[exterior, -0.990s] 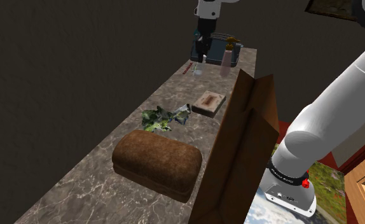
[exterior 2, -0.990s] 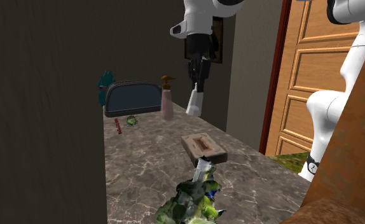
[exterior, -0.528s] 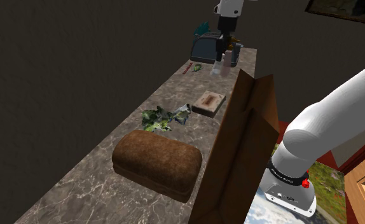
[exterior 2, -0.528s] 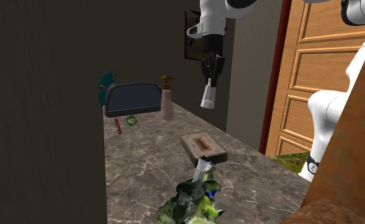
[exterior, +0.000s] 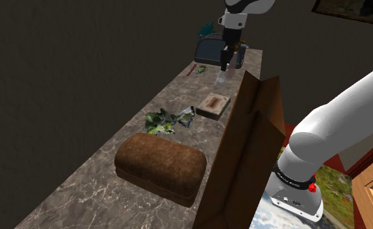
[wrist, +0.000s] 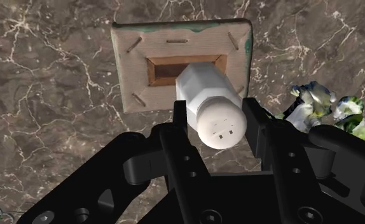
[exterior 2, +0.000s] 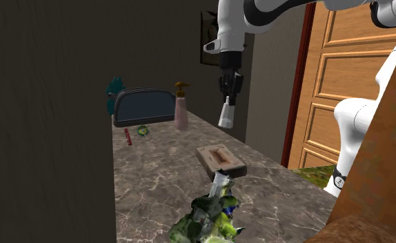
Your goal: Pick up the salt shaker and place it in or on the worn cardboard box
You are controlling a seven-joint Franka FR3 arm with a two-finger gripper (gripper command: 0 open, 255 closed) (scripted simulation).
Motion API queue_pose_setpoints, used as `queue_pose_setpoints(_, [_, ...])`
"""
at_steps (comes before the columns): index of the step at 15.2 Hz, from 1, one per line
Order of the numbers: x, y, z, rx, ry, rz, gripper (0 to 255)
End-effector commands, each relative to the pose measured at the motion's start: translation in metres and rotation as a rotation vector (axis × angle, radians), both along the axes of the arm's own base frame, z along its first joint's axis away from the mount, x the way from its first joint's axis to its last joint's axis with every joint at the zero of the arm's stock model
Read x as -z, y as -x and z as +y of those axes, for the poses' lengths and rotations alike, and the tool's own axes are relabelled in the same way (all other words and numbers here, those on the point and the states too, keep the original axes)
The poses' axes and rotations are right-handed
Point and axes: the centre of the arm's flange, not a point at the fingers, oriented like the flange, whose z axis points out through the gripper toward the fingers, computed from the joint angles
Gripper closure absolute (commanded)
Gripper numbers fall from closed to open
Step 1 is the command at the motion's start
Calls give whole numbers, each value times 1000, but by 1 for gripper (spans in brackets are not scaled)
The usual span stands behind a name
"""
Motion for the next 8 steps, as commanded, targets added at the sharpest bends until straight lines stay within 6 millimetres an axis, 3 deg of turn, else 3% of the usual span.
queue_pose_setpoints(1, [11, -1, 0, 0, 0, -1, 255])
queue_pose_setpoints(8, [48, -1, 0, 0, 0, -1, 255])
